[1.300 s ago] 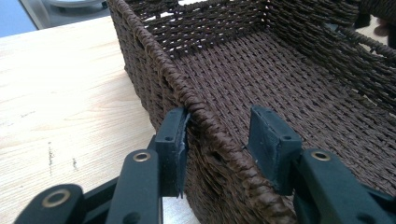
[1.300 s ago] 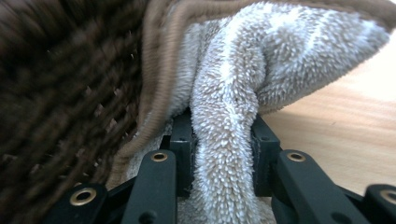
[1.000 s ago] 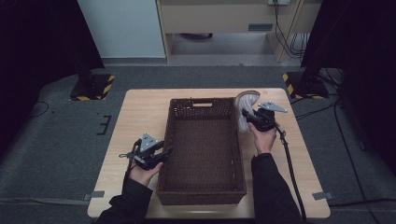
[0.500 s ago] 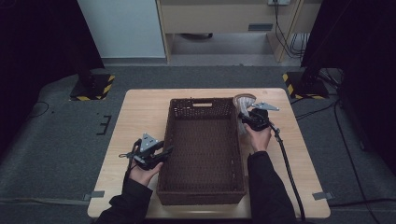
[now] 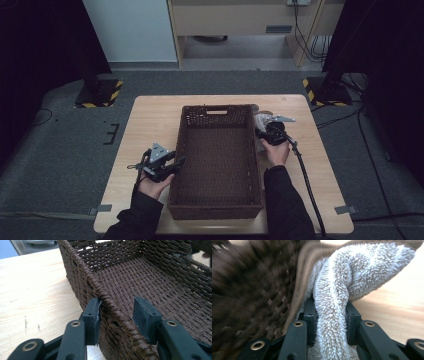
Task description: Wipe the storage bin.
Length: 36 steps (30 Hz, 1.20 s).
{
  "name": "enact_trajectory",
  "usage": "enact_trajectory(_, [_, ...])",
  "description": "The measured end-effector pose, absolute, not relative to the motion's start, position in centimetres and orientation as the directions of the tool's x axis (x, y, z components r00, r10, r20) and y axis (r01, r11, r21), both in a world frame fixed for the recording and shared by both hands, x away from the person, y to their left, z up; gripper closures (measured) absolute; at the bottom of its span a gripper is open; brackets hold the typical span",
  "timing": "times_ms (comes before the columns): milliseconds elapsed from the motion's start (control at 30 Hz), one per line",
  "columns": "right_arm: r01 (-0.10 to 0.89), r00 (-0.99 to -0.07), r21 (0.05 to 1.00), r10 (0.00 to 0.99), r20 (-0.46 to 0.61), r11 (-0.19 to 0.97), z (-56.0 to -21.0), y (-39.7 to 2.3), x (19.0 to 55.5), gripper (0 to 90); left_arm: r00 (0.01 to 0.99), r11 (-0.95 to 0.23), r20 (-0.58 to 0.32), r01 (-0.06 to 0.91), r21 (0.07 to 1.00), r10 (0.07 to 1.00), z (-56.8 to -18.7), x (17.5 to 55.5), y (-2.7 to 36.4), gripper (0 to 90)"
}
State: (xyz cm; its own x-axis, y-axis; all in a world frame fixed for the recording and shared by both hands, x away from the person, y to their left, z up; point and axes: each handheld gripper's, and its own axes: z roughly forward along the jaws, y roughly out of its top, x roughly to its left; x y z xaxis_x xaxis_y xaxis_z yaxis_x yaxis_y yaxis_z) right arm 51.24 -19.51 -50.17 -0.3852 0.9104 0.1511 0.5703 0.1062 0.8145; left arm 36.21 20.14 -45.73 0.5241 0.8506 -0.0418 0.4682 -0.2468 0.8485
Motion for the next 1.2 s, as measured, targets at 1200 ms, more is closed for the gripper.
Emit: enact_trajectory(1200, [0.562, -0.460, 0.812, 0.875, 0.150, 0.156, -50.6, -19.6, 46.9, 70.7, 0.520, -0.245, -0.042, 0.470, 0.848, 0.853, -45.7, 36.2, 20.1, 56.1])
